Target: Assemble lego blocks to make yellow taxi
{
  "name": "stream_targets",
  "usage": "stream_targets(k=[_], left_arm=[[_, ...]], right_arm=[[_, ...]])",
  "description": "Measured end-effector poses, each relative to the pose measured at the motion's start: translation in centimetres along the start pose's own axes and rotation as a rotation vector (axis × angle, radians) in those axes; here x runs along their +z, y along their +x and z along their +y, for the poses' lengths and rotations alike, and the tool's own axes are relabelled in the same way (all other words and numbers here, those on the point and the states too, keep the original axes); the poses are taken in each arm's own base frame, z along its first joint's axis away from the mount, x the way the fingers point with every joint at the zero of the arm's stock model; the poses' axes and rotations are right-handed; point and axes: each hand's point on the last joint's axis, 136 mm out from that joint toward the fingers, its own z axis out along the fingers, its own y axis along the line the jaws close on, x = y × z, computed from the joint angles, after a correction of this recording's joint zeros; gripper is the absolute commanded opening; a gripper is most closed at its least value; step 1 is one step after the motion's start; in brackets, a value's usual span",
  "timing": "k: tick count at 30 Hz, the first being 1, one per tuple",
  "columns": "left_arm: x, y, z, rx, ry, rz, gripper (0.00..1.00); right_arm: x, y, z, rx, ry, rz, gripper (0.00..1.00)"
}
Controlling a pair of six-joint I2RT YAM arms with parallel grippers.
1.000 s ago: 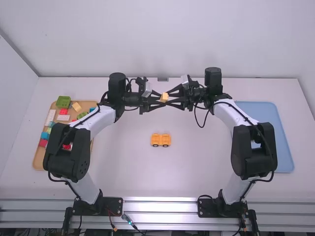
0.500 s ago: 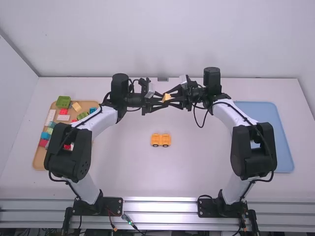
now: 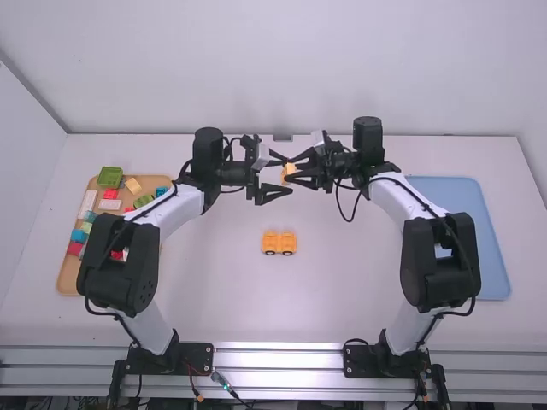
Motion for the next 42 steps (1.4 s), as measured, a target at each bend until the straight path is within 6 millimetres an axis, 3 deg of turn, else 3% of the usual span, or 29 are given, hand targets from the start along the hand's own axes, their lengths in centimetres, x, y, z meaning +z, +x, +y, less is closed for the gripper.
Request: stream_targets(k=[5,10,13,14,18,20,25,32,39,41,42], left_arm=[[0.0,0.1,0.1,-0.003,-0.005,0.002,0.99],[0.0,1.1,0.5,-0.06,-0.041,0.036,0.99],[-0.2,2.5,1.5,-0.118,-0.115,0.089,0.99],[-0.2,2.6,1.7,-0.122,-0.123,0.094,0.99],[-0.8,4.2,3.0,-0.17,-0.217,0.155,0.99],[-1.2,4.8,3.5,-0.186,-0.25,0.174,0.99],[-3.2,5.8,5.1,-0.217,-0.341,0.209,0.99],[-4.3,6.2,6.0,-0.223,-0.386,0.219,0.99],[-4.3,6.3,6.0,-0.227,-0.386,0.221,0.99],[-4.3,6.3,6.0,-0.227,-0.386,0.222,0.99],[-4.3,6.3,6.0,-0.228,-0.385,0.222,0.99]], right_arm=[[0.0,-0.1,-0.2,-0.005,0.008,0.003,0.22],[0.0,0.3,-2.9,0.068,0.153,0.053,0.28],[0.2,2.0,-5.1,0.185,0.306,0.116,0.31],[0.3,2.2,-5.2,0.198,0.317,0.123,0.32],[0.1,6.9,-5.8,0.442,0.49,0.298,0.23],[-0.3,8.1,-5.6,0.516,0.547,0.393,0.23],[-1.7,7.7,-5.6,0.539,0.697,0.636,0.25],[-4.4,9.6,-2.6,0.551,0.783,0.952,0.26],[-6.9,12.5,1.7,0.573,0.662,1.211,0.24],[-7.4,14.9,2.8,0.583,0.562,1.309,0.27],[-7.5,15.2,2.9,0.587,0.553,1.318,0.27]])
